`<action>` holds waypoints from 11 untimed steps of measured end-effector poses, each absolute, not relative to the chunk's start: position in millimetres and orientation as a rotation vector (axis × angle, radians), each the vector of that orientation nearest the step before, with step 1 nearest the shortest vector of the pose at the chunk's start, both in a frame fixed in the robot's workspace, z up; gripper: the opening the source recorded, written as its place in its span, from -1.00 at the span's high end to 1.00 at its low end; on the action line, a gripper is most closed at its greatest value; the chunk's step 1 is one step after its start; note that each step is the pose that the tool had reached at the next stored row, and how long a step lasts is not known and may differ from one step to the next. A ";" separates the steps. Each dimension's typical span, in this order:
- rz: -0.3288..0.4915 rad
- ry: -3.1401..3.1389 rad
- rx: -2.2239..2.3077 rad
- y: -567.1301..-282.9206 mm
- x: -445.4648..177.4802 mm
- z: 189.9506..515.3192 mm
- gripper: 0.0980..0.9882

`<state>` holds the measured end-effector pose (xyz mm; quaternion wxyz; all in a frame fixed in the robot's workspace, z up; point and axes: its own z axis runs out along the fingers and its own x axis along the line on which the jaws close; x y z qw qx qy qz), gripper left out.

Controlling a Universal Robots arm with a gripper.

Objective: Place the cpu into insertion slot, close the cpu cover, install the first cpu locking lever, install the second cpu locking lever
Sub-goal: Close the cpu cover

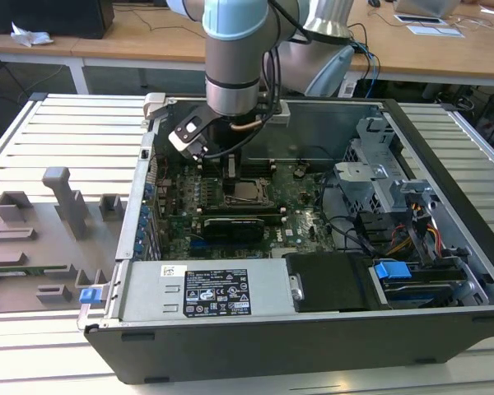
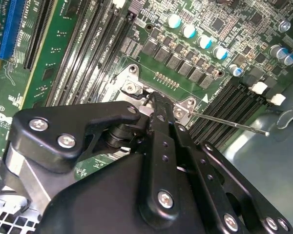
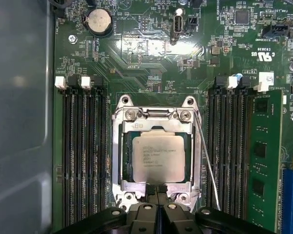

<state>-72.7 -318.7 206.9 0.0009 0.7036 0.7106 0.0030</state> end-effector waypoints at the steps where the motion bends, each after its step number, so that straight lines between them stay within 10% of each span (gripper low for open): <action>1: 0.010 2.231 2.209 -318.6 -72.1 206.1 0.98; 11: 0.009 2.231 2.210 -318.7 -52.7 214.5 0.98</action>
